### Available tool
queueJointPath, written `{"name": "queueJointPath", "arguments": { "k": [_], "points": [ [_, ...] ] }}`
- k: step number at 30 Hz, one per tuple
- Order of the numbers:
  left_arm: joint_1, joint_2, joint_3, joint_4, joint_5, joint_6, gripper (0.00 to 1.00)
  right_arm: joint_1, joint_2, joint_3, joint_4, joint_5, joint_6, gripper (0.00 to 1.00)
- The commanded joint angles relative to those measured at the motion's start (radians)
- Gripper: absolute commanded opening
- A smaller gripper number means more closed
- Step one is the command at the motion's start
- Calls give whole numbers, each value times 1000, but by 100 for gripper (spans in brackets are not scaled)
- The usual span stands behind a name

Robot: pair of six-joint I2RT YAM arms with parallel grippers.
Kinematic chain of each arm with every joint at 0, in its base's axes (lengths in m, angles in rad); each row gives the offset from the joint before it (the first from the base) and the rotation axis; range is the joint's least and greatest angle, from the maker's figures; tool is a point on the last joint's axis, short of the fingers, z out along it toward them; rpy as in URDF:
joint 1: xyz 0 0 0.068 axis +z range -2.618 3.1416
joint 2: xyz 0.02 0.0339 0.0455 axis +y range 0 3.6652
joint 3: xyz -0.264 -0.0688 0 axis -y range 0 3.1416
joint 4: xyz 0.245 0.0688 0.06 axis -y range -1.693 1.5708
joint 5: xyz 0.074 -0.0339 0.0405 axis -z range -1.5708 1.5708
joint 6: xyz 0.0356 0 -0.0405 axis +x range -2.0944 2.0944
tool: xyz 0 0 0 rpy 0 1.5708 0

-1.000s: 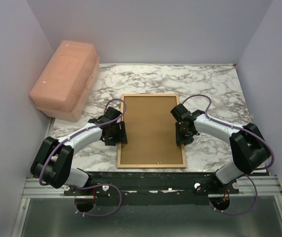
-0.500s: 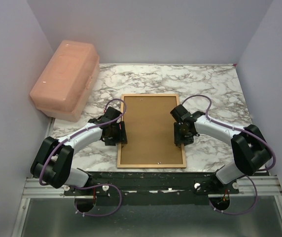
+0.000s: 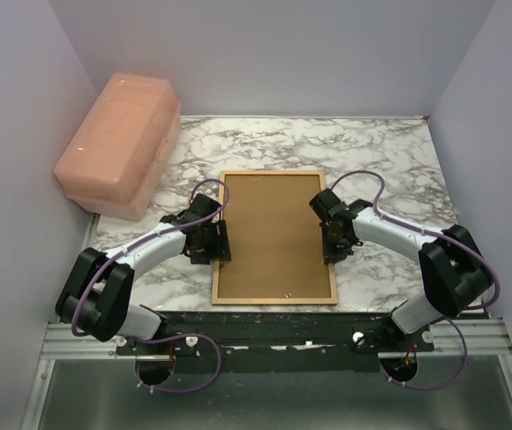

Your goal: Put the photo into the frame

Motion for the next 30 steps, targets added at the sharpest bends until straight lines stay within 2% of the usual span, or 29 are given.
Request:
{"name": "queueJointPath", "arguments": {
  "k": [1, 4, 8, 12, 14, 19, 30],
  "points": [
    [-6, 11, 5, -24, -25, 6, 63, 13, 45, -4, 4, 48, -19, 3],
    [-4, -8, 6, -29, -16, 10, 64, 13, 6, 0, 37, -32, -24, 38],
    [4, -34, 8, -29, -2, 12, 65, 8, -54, 22, 78, -92, -14, 76],
    [22, -55, 5, -27, 18, 16, 65, -44, -47, 72, 106, -145, -33, 95],
    [31, -66, 2, -26, 23, 20, 65, -90, -25, 98, 132, -199, -46, 98],
    [45, -78, 1, -26, 34, 25, 65, -206, 58, 157, 218, -344, -53, 99],
    [51, -76, -16, -15, 49, 29, 65, -226, 336, 408, 181, -116, -91, 94]
  ]
}}
